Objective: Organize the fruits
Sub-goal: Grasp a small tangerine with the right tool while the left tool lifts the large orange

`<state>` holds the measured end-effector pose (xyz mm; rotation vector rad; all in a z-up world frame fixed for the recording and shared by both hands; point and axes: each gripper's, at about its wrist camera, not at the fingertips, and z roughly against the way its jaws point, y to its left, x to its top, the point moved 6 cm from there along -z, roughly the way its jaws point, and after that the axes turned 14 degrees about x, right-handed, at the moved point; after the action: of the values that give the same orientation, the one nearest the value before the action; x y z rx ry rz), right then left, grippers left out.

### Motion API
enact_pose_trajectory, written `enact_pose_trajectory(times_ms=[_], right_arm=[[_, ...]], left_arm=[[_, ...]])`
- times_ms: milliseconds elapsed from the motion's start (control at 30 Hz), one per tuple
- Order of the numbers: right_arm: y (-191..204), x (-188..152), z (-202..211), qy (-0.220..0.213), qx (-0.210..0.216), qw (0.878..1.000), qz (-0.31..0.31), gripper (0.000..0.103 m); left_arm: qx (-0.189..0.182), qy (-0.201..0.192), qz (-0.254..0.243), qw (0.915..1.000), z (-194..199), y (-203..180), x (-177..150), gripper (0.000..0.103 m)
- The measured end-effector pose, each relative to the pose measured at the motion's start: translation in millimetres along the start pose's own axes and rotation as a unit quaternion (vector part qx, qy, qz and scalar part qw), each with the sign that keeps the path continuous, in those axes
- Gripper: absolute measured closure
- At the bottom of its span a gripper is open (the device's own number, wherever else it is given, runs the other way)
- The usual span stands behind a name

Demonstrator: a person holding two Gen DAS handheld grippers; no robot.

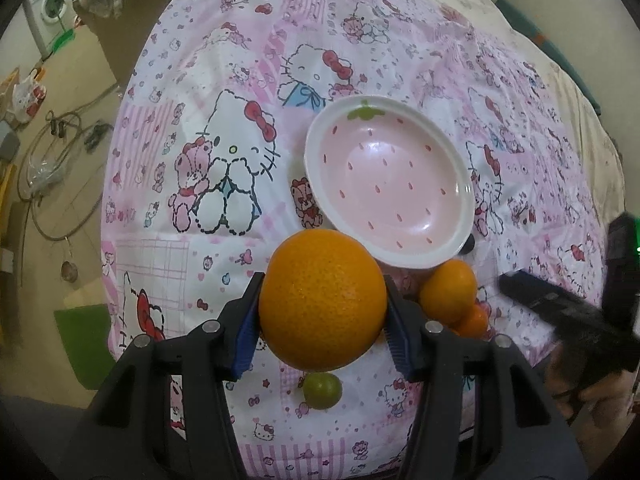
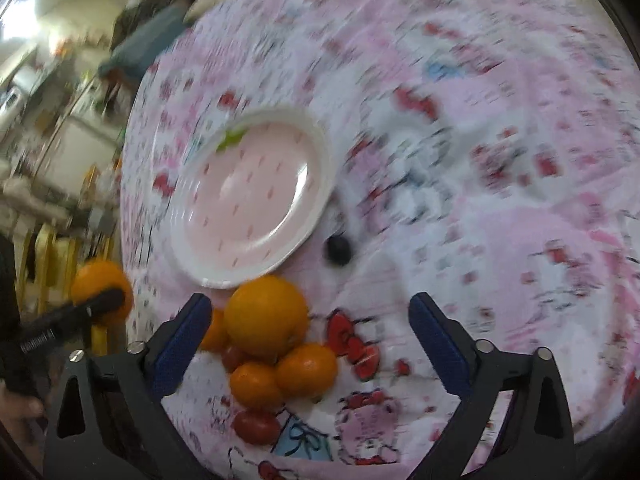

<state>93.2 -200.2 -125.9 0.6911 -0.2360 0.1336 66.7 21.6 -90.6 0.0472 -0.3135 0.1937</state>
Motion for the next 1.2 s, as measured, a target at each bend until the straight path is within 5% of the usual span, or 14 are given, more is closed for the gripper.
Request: enact_pose_trajectory(times_ms=[567,767,1200], right_arm=[[6,-16,-57,0.084,0.013,0.996,0.006,0.029],[8,-15,-51,0.069,0.017,0.997,0.024,0.042],[16,-8,-1,-0.006,0.021,0.999,0.023,0.042]], left_arm=[[-0.006,0.005,-0.002,1.0,-6,-7,2,0.053],[0.001,-0.017,-0.008,0.9998,1,-7,1,0.053],[0.024,-0.039,0.001,0.9989,4,5,1,0.053]])
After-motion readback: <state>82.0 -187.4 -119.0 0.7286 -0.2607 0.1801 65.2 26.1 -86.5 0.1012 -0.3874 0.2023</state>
